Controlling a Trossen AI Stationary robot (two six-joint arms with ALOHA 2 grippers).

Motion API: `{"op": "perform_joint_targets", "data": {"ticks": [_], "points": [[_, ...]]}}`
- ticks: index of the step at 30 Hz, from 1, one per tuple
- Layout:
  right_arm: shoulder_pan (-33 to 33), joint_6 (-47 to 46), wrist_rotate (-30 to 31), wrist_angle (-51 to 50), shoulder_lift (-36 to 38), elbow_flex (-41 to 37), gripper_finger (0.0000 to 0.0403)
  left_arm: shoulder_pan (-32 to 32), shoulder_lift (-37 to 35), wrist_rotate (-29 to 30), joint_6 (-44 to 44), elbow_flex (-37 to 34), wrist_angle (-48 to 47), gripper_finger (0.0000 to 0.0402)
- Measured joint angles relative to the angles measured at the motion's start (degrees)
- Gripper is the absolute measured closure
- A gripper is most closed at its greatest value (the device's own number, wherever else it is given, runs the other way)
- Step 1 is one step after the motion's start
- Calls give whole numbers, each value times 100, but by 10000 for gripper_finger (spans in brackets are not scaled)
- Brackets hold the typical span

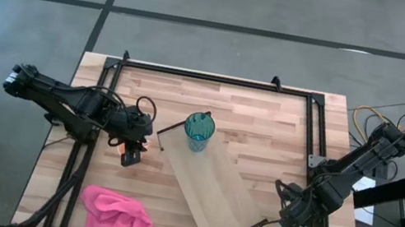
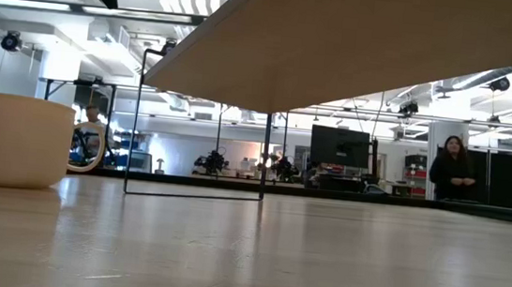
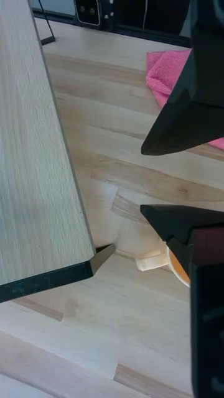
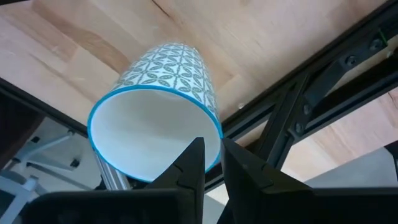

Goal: Stack small to large cups/mugs on shelf
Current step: Put the white mug on the shelf

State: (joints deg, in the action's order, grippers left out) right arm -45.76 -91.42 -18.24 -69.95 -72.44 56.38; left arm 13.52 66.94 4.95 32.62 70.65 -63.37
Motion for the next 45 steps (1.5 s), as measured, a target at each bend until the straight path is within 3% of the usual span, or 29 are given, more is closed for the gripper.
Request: {"op": "perform_joint_targets", "data": {"ticks": [12,28,45], "points": [[0,201,2,50,2,-44,353,0,0,2,6,-2,179,277],[0,398,11,57,2,-208,275,0,0,2,22,-3,313,277],[0,299,26,501,-7,-652,293,-1,2,2,7,-2,445,277]]}}
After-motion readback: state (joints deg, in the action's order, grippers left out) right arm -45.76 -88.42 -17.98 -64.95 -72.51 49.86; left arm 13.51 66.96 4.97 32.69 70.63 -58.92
